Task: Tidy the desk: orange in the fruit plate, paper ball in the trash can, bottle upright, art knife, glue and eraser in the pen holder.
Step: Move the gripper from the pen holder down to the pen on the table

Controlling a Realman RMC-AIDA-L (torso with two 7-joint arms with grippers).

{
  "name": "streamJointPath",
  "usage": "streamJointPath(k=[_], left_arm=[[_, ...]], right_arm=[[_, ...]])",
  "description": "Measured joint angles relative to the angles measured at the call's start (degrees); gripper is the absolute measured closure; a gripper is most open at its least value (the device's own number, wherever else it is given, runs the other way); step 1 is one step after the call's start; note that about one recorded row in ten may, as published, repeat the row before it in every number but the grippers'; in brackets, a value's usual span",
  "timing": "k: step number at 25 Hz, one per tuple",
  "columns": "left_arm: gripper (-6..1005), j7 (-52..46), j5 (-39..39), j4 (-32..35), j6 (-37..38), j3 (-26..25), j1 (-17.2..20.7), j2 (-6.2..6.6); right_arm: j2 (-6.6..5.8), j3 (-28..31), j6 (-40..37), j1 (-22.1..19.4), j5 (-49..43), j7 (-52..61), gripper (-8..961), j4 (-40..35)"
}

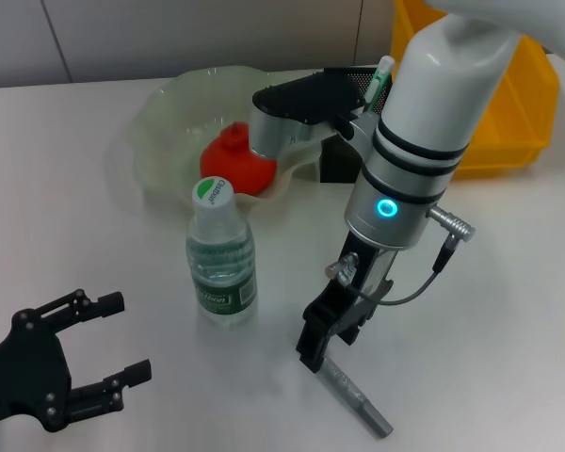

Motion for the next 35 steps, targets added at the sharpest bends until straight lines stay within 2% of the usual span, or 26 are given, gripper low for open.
streamJointPath(k=[8,14,35], left_arm=[[200,0.0,0.1,0.0,0.3,0.0,0.2,-0.03],[200,0.0,0.1,0.1,0.2,0.0,0.1,-0.09],[200,0.1,0.3,0.1,0.0,0.0,0.3,-0.51]], right_arm=[[0.00,-0.4,0.8,-0.5,0.0,0.0,400,0.7],[0.00,-0.6,1.1,-0.7,0.1,0.0,515,0.7],[0.00,-3.2,4.7,-0.3,2.0,-0.1,526,3.7]])
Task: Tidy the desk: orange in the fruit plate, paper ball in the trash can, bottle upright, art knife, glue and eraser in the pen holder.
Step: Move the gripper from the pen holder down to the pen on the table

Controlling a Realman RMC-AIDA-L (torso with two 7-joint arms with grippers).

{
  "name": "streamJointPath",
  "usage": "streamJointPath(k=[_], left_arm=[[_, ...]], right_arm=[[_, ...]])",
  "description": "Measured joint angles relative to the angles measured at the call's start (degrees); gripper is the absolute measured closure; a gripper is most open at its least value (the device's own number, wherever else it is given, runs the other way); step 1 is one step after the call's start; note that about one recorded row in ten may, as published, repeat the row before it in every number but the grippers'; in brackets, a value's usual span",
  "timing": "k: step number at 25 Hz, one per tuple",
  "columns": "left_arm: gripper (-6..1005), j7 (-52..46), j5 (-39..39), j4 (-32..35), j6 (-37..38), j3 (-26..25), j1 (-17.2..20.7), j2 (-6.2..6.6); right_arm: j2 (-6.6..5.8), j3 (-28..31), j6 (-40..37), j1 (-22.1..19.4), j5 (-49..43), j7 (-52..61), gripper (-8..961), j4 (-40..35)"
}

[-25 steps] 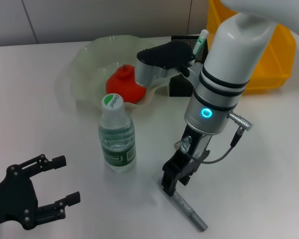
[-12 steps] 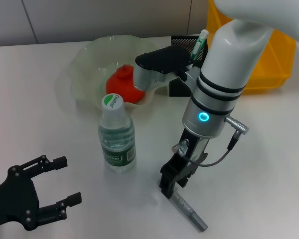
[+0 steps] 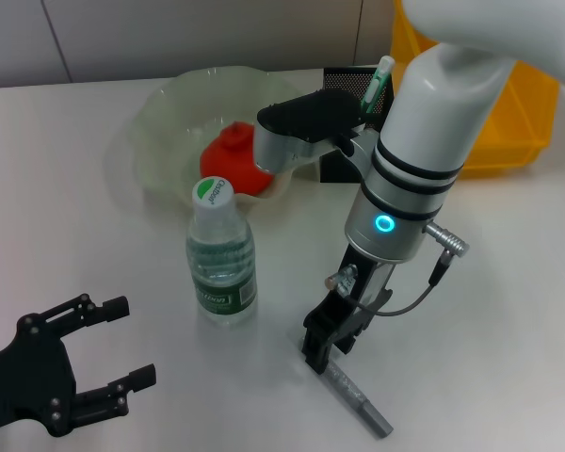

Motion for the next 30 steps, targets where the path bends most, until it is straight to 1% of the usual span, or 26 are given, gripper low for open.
streamJointPath(k=[7,22,30], left_arm=[[200,0.0,0.0,0.0,0.0,0.0,0.0,-0.11],[200,0.0,0.0,0.0,-0.7,0.0,0.1,-0.20],[200,0.5,0.0,-0.1,-0.7,0.0,0.0,-0.20]], right_arm=[[0.00,-1.5,1.6,0.0,0.4,-0.1,534,-0.3],[0.00,-1.7,2.5,0.1,2.4,-0.8,558,1.3],[0.00,-3.3,3.1,0.1,3.8,-0.8,570,1.5]])
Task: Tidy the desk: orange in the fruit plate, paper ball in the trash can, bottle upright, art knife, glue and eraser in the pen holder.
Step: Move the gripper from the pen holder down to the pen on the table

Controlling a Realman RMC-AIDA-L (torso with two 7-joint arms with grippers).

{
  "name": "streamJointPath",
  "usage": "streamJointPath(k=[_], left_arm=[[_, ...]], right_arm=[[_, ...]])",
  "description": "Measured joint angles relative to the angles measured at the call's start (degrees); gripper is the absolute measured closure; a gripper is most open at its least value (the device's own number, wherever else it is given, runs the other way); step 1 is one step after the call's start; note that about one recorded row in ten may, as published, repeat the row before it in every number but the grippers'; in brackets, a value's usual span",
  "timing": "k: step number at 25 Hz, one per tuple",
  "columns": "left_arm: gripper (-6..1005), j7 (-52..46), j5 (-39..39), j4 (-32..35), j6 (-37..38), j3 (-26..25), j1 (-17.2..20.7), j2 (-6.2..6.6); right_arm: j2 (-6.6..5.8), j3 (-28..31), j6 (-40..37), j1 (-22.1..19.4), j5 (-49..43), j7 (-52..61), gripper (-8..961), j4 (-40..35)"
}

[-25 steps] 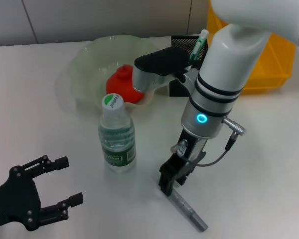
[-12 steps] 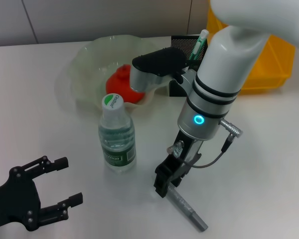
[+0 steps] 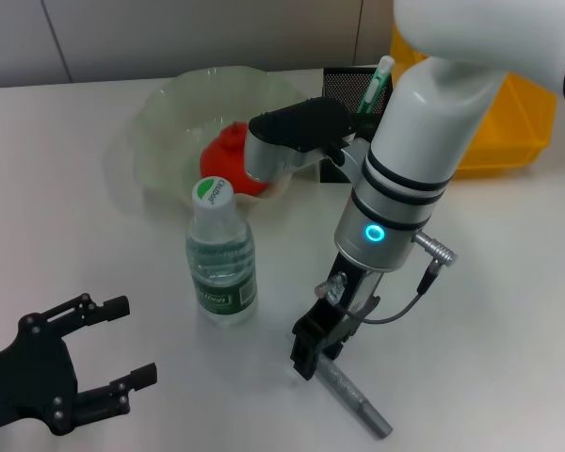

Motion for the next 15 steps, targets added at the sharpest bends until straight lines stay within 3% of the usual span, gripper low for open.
streamJointPath(k=[14,15], left_arm=[[200,0.3,0.1,0.0,0.0,0.0,0.2,-0.15],[200,0.3,0.1,0.0,0.0,0.0,0.2,-0.16]], right_arm=[[0.00,-1.4,0.7,-0.3,0.0,0.0,592,0.0],[0.00,-1.4,0.7,-0.3,0.0,0.0,632,0.0]])
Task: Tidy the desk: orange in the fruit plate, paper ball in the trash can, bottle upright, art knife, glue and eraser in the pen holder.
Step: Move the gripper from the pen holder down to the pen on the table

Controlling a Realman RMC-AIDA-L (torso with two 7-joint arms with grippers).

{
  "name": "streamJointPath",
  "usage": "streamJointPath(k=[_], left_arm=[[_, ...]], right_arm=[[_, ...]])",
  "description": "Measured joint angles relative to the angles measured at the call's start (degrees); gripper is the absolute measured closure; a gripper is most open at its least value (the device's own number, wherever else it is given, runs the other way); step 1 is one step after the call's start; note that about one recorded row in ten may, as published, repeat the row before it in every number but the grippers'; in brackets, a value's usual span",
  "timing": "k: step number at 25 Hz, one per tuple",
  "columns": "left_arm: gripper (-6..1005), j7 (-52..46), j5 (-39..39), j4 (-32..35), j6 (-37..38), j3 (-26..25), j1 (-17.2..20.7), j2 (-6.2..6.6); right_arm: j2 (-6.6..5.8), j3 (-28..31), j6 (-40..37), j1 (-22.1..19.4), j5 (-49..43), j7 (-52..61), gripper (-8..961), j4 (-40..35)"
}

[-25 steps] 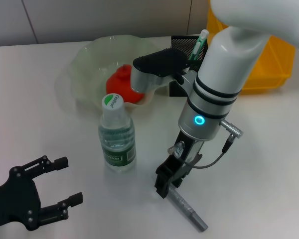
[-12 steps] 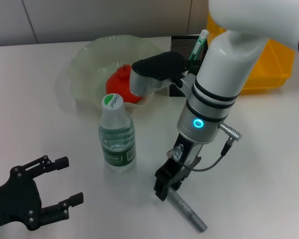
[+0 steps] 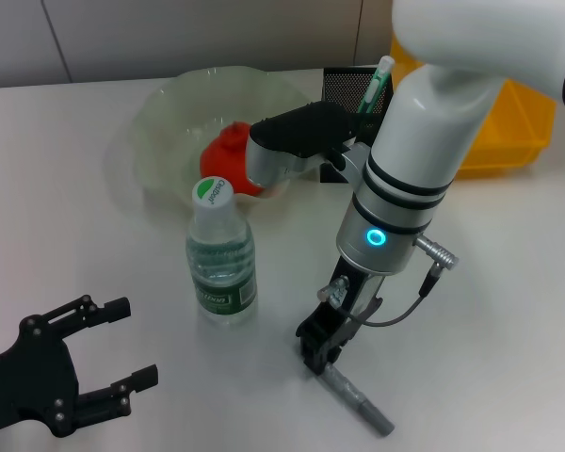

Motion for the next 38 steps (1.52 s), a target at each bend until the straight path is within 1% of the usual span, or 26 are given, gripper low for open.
streamJointPath(k=[4,9,11,12,13,15,17,18,19,22,26,27,34,38], left_arm=[[200,0.0,0.0,0.0,0.0,0.0,0.0,-0.01],[200,0.0,0.0,-0.1,-0.1,-0.1,0.0,-0.01],[200,0.0,0.0,-0.2,-0.1,-0.1,0.0,-0.01],[200,0.0,0.0,-0.2,-0.2,-0.1,0.0,-0.01],[200,0.0,0.0,-0.2,-0.2,-0.1,0.0,-0.01],[200,0.0,0.0,-0.2,-0.2,-0.1,0.0,-0.01],[200,0.0,0.0,-0.3,-0.2,-0.1,0.0,-0.01],[200,0.0,0.0,-0.3,-0.2,-0.2,0.0,-0.01],[200,0.0,0.0,-0.3,-0.2,-0.2,0.0,-0.01],[200,0.0,0.0,-0.3,-0.3,-0.2,0.0,-0.01],[200,0.0,0.0,-0.4,-0.5,-0.1,-0.2,-0.12],[200,0.0,0.0,-0.4,-0.5,-0.1,-0.2,-0.13],[200,0.0,0.0,-0.3,-0.6,-0.2,-0.3,-0.19],[200,0.0,0.0,-0.3,-0.6,-0.2,-0.3,-0.19]], right_arm=[[0.00,0.1,0.0,-0.1,0.1,0.0,790,0.0],[-0.05,0.6,-0.4,-0.5,0.2,0.0,809,-0.6],[-0.21,0.7,-1.1,-0.9,0.2,0.0,817,-1.8],[-0.50,1.2,-2.0,-1.7,0.1,0.0,821,-4.1],[-0.50,1.2,-2.0,-1.7,0.1,0.0,823,-4.1],[-0.72,2.6,-3.2,-2.6,-0.3,0.0,828,-6.2],[-0.87,5.9,-4.7,-3.9,-2.4,0.0,833,-8.2],[-0.87,5.9,-4.7,-3.9,-2.4,0.0,834,-8.2],[-0.89,7.1,-5.2,-4.3,-3.6,-0.2,834,-8.8],[-0.76,6.9,-5.7,-4.2,-3.9,-0.6,836,-8.7],[-0.47,6.1,-5.9,-3.6,-3.9,-0.7,786,-8.6],[-0.36,5.0,-5.7,-3.2,-3.9,-0.6,774,-8.4],[-0.16,3.7,-4.1,-1.8,-3.9,-0.2,584,-5.9],[-0.09,2.8,-2.8,-1.5,-3.3,-0.2,585,-5.1]])
